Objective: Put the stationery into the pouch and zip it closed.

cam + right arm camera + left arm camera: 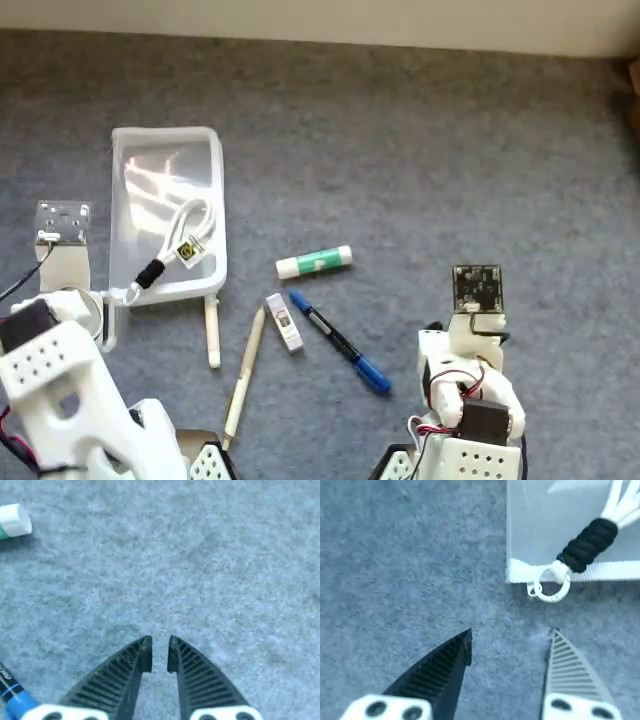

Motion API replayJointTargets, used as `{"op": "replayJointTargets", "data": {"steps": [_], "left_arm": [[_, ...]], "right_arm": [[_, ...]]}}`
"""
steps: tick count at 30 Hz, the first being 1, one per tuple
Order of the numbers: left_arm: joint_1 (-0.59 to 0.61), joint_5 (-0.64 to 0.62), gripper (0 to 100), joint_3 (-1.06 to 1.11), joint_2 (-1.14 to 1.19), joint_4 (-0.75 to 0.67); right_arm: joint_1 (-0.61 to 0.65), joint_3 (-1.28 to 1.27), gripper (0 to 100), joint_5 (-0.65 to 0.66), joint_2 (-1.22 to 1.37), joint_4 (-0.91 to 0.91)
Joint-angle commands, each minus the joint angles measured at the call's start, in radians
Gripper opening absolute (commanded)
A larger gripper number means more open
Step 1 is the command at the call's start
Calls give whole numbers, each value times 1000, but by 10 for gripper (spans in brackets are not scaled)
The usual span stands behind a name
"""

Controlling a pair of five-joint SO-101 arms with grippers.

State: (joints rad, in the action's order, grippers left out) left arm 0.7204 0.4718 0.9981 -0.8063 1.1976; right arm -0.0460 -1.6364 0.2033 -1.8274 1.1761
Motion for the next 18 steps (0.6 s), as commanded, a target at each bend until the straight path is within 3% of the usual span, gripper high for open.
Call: {"op": "replayJointTargets", "data": {"steps": [1, 10, 18], "left_arm": [[22, 87, 236, -31, 64, -60], [47, 98, 235, 174, 137, -486], [13, 97, 231, 283, 136, -674]], "right_arm": [[10, 15, 74, -8, -10, -25], [10, 15, 74, -8, -10, -25], [15, 15, 74, -9, -10, -27]]}}
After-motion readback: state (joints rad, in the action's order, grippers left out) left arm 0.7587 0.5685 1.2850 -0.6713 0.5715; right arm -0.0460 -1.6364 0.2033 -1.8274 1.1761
